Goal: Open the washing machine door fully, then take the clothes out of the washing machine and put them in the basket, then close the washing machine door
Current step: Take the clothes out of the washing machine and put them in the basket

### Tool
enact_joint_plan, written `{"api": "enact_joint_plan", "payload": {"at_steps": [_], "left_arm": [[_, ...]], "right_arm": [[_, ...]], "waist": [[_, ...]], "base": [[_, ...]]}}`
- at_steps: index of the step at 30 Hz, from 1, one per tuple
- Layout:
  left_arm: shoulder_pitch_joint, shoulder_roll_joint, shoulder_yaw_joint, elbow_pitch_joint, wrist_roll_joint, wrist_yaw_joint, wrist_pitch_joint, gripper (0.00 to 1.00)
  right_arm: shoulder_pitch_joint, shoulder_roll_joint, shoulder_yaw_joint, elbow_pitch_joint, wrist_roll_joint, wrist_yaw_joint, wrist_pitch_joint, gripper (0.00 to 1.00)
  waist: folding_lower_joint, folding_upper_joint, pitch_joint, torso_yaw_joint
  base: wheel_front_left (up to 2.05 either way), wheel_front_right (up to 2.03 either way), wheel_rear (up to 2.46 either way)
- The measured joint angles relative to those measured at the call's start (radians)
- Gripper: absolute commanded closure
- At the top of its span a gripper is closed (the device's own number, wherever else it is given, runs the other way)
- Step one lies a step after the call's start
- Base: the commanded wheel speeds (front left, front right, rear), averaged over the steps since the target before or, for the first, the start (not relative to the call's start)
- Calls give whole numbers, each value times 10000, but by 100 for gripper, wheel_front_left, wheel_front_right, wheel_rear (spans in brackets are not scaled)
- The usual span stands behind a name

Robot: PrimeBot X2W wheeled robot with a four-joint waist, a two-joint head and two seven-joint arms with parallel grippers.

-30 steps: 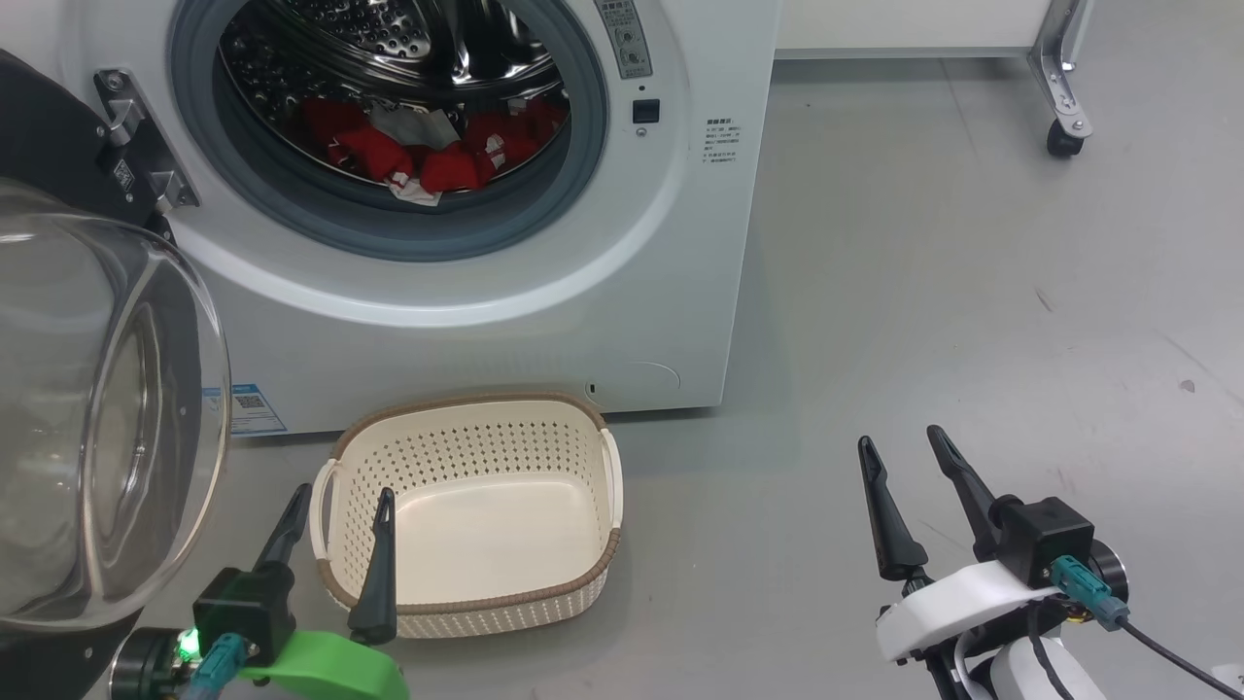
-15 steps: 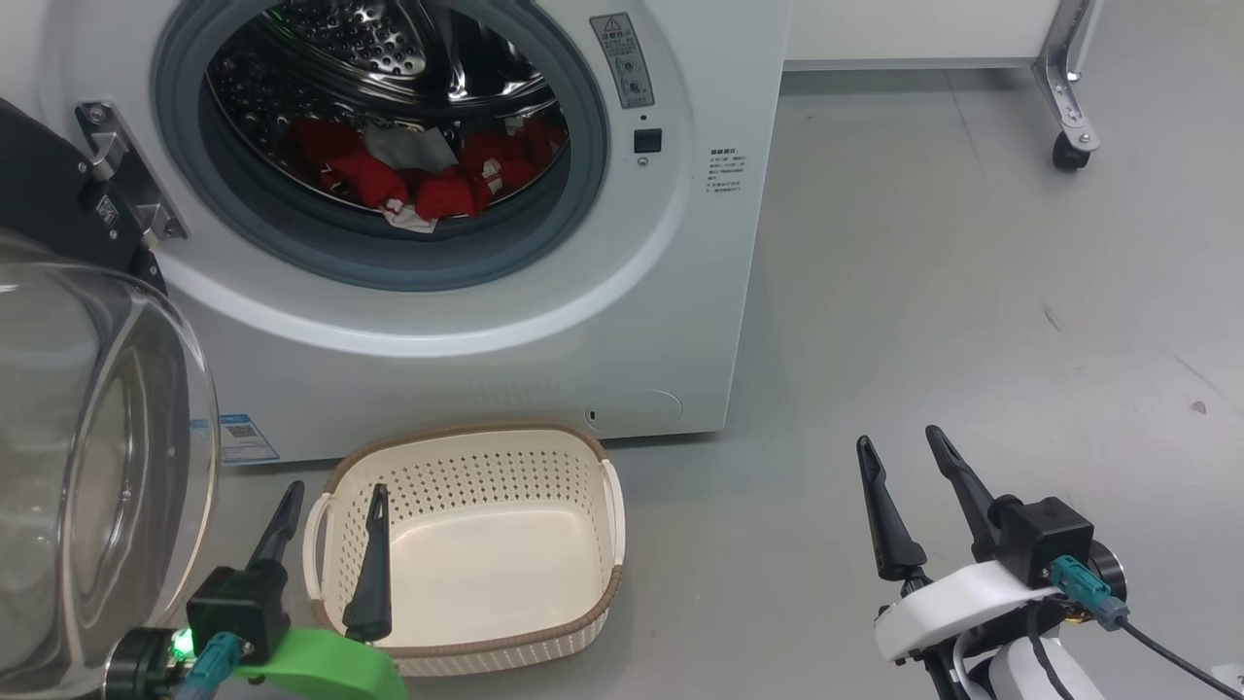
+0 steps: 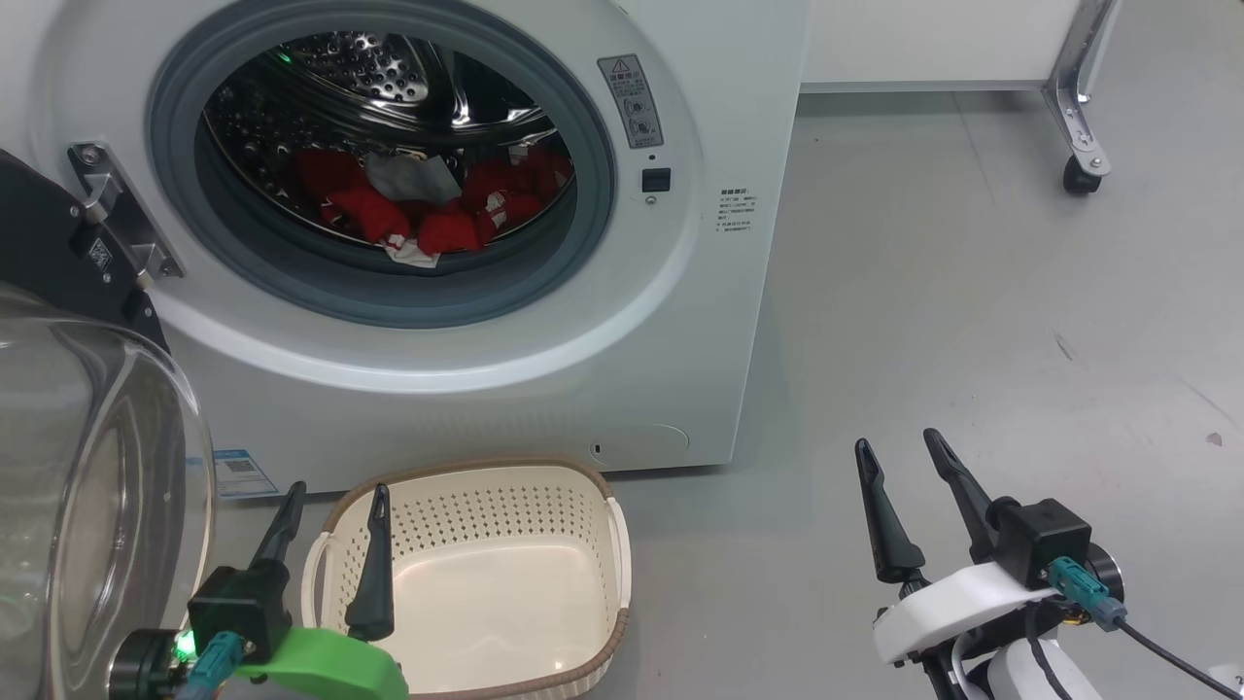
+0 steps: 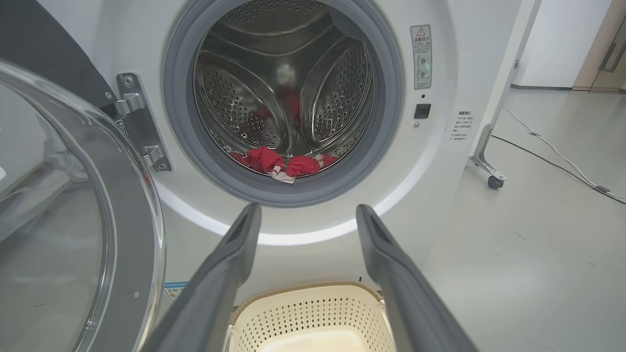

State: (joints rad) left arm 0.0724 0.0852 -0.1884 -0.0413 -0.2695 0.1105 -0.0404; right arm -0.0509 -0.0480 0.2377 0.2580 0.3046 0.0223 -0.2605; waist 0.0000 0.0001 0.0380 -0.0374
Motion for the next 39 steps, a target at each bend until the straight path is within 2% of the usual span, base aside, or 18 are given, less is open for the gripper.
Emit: {"api": "enact_joint_plan", "payload": {"at_steps": [28,39], "left_arm": [[105,-94,67,-23,-2,35,130,0],[-28,-138,253,8,-184,54,217,0]], "right_arm": [[0,0,42,38,0,-4,-2,0],[-75,-8,56,-276,-142,-46,-2,0]], "waist": [[0,0,146,20],[0,0,820,-18]], "base": [[5,-5,0],[0,0,0]]}}
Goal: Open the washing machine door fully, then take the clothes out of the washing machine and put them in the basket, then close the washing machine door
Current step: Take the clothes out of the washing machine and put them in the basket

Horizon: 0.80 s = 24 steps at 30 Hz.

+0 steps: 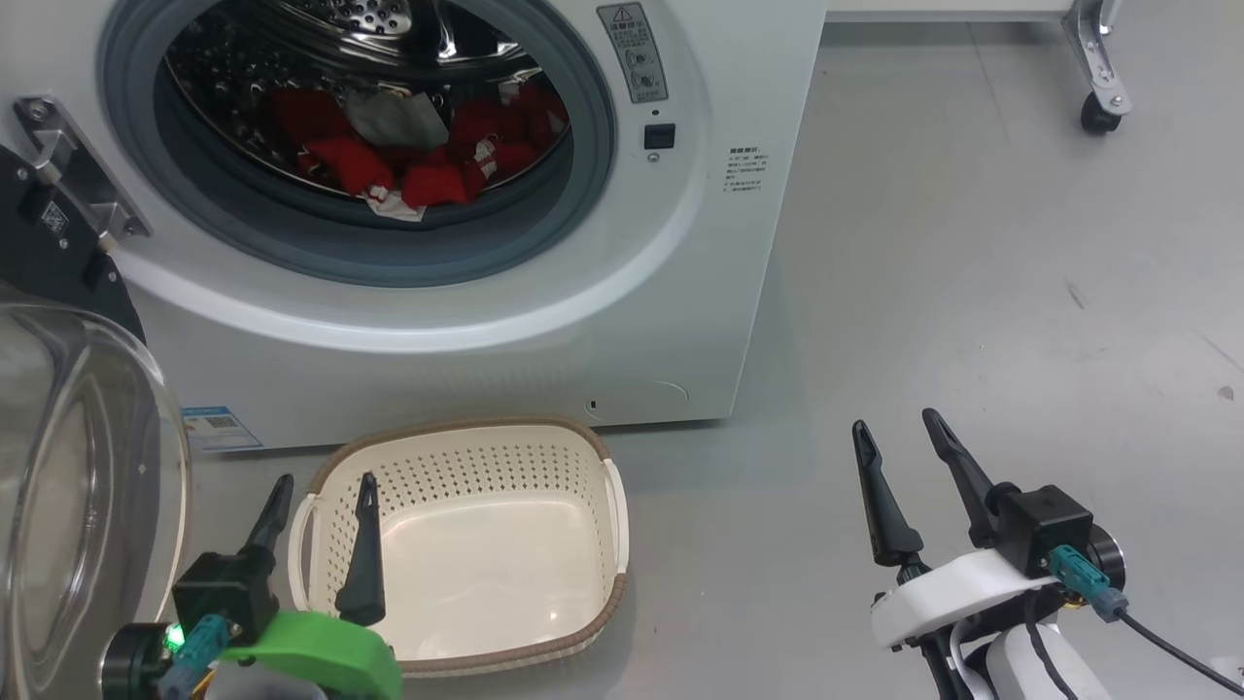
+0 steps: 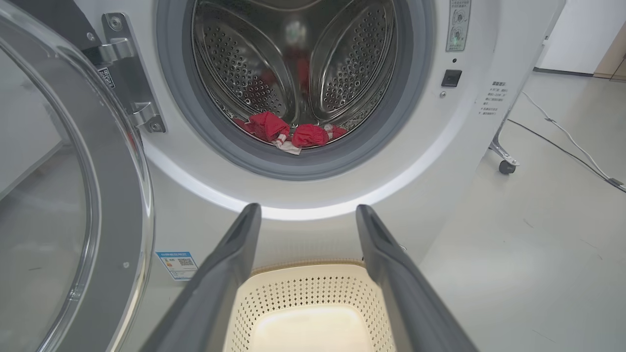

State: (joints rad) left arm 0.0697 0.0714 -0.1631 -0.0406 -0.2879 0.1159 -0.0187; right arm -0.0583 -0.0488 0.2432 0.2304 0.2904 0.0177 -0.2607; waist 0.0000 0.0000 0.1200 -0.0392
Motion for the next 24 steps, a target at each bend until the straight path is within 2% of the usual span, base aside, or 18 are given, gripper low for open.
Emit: {"api": "enact_joint_plan", "payload": {"at_steps": [12,19,24], "left_arm": [[-2188,-169,-8,1087,-525,17,546,0],[-3617,-173,146,1918,-1009,-128,1592,0],[-4582,33,278,2230,-1214,-268,2288,0]], "right_arm": [[-983,-8,163,-564,-217,77,0,0],[-1538,-10,424,-732,-217,169,0,0],[-1852,-8,577,-805,-207,247,0,0]], "waist": [[0,0,1550,-125],[0,0,2498,-381],[0,0,3043,-599]], "base": [[0,0,0],[0,0,0],[0,0,0]]}}
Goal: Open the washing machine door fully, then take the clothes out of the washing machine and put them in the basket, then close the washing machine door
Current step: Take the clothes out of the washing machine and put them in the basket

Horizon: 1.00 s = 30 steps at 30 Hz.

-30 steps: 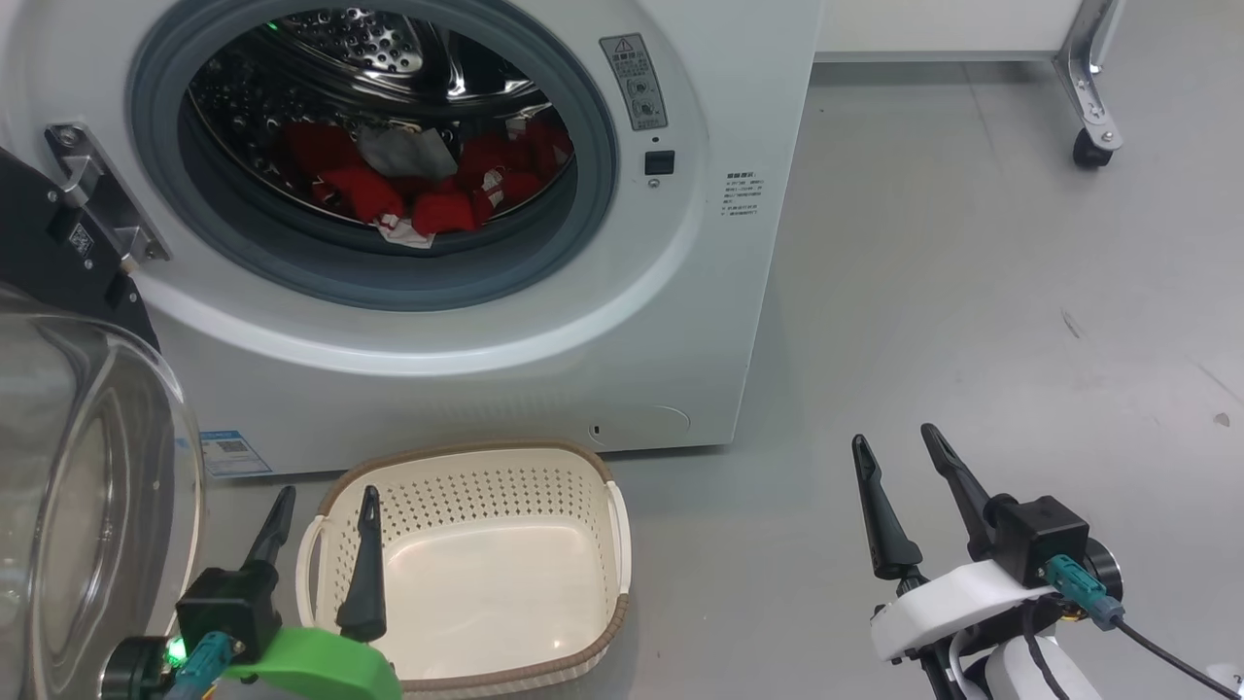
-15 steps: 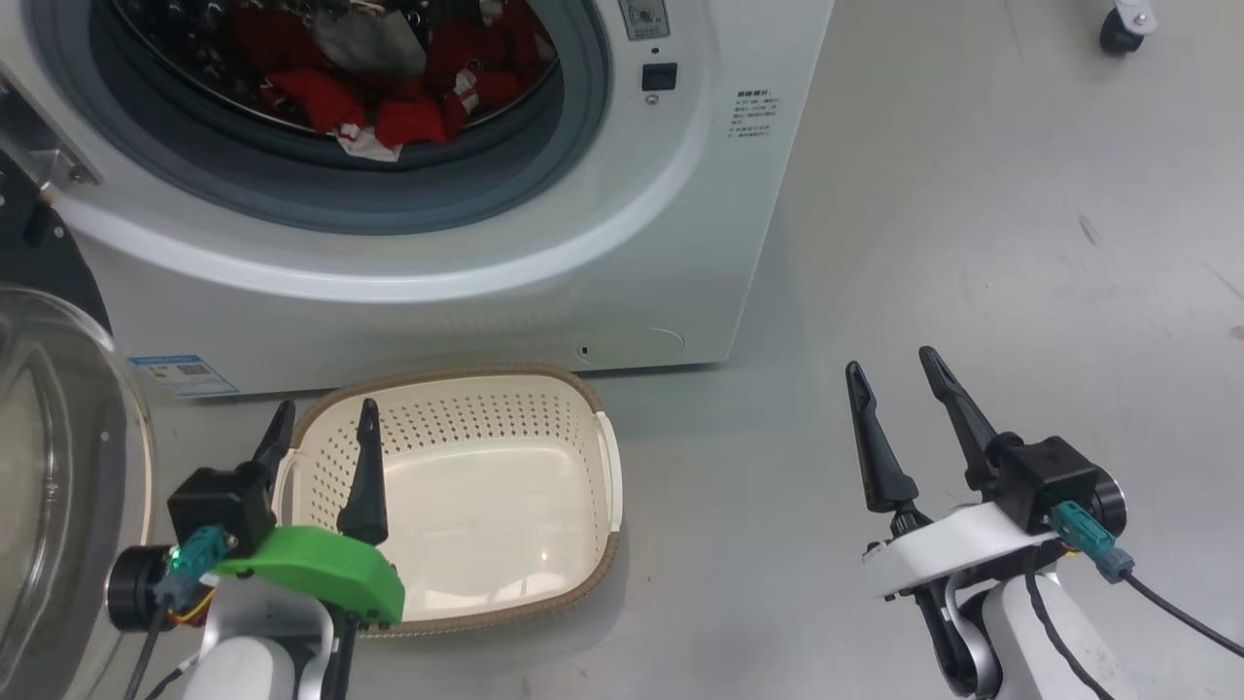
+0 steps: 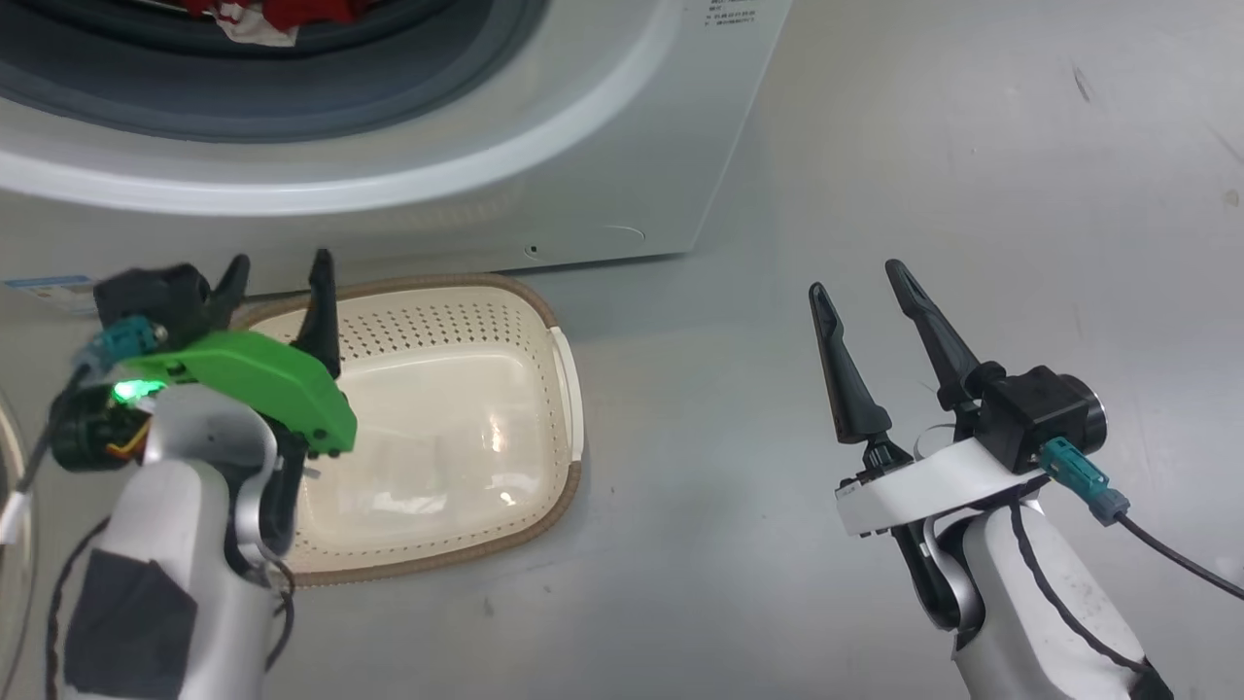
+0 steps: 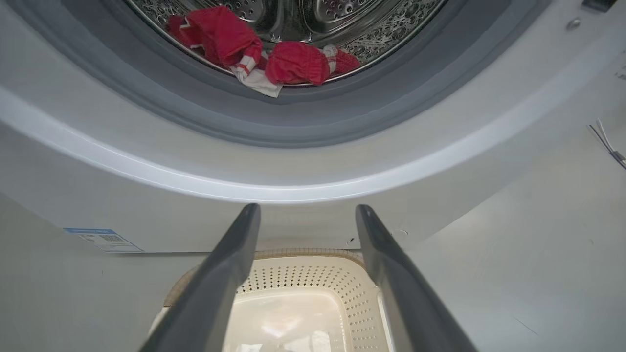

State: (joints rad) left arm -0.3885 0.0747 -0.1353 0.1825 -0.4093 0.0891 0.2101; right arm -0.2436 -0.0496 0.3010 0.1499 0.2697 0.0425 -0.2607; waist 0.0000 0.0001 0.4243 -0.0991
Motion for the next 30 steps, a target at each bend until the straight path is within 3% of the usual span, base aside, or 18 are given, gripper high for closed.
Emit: {"api": "enact_joint_plan", "payload": {"at_steps": [13,30], "left_arm": [[-3225,1028,696,621,0,-203,704,0],[-6050,2211,1078,1856,259,-497,997,0]], "right_arm": [[-1120,-12,665,-249,805,8,0,0],[-1816,-8,1440,-299,1722,-102,0,0]], "waist": [[1,0,1575,-917],[1,0,2480,-2379]], "base": [[0,0,0],[0,0,0]]}}
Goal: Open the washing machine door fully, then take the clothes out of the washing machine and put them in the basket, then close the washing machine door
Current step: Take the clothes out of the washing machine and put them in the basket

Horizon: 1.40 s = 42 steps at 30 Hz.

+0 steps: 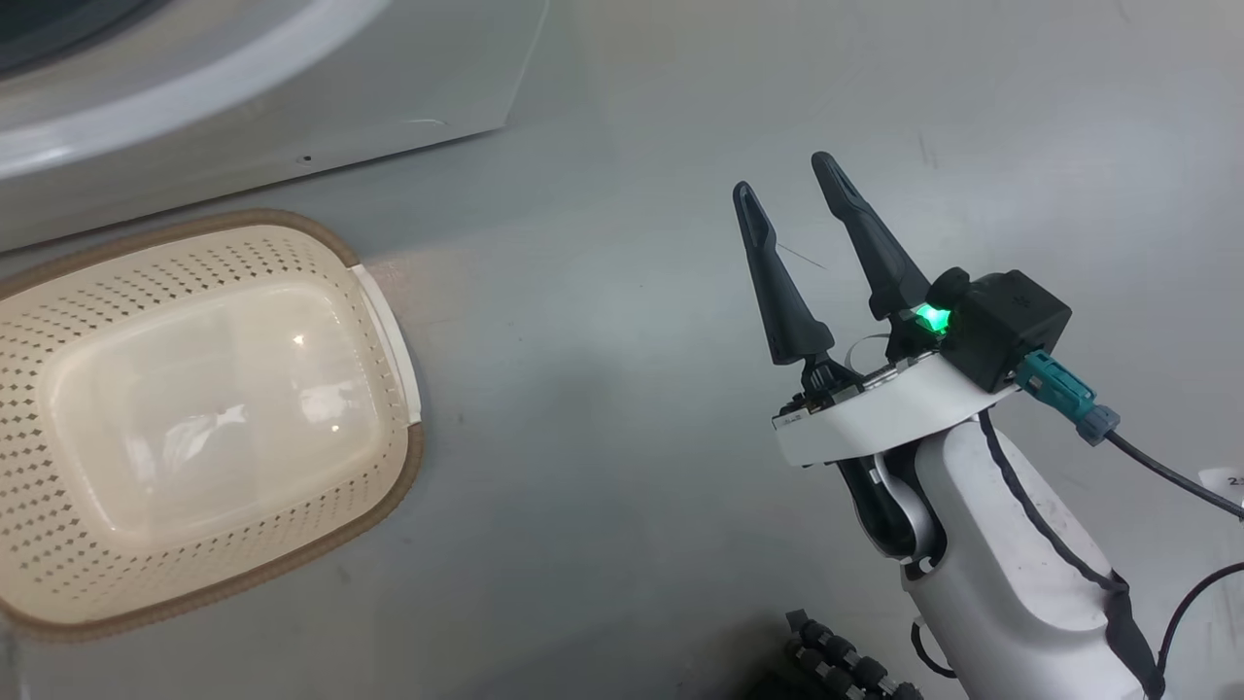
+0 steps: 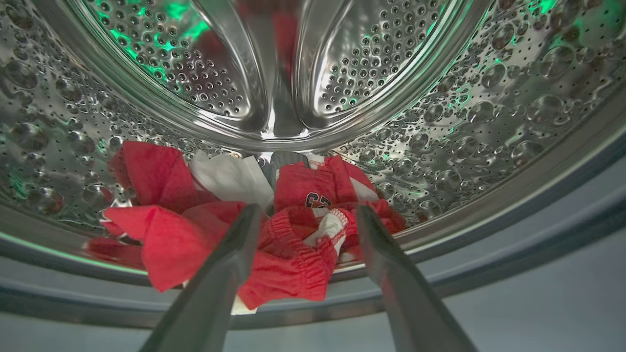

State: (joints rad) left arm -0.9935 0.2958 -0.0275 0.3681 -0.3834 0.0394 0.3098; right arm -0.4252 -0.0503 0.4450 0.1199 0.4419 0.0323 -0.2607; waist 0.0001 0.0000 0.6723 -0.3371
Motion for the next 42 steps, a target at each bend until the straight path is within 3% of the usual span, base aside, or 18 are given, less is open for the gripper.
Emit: {"api": "enact_joint_plan", "payload": {"at_steps": [7,14,18,19,20,21,32,42], "left_arm": [[-802,305,-77,677,63,-309,291,0],[-1046,391,-217,1659,410,-109,665,0],[-1407,750,-140,2207,347,-251,1154,0],[-1461,780,-107,2274,347,-176,1233,9],[-1471,780,-107,2318,349,-134,1308,40],[-1471,771,-113,2364,349,-127,1312,98],[-1579,662,-286,2644,372,-84,1551,100],[-1570,245,-293,2621,374,-84,303,100]], "right_arm": [[-388,2,297,-117,163,-84,0,0],[-570,4,408,-144,272,-105,0,0],[-602,4,426,-142,272,-174,0,0],[-606,6,428,-140,272,-178,0,0],[-614,6,430,-140,272,-192,0,0],[-628,4,430,-138,274,-240,0,0],[-697,6,433,-92,272,-278,0,0],[-743,4,311,127,48,-353,0,0]], "waist": [[0,0,472,-397],[0,0,673,-588],[-1,0,701,-587],[0,0,701,-582],[-1,0,701,-577],[0,0,700,-572],[0,0,645,-491],[0,0,402,-213]], "base": [[0,0,0],[0,0,0],[0,0,0],[0,0,0],[0,0,0],[0,0,0],[0,0,0],[0,0,0]]}}
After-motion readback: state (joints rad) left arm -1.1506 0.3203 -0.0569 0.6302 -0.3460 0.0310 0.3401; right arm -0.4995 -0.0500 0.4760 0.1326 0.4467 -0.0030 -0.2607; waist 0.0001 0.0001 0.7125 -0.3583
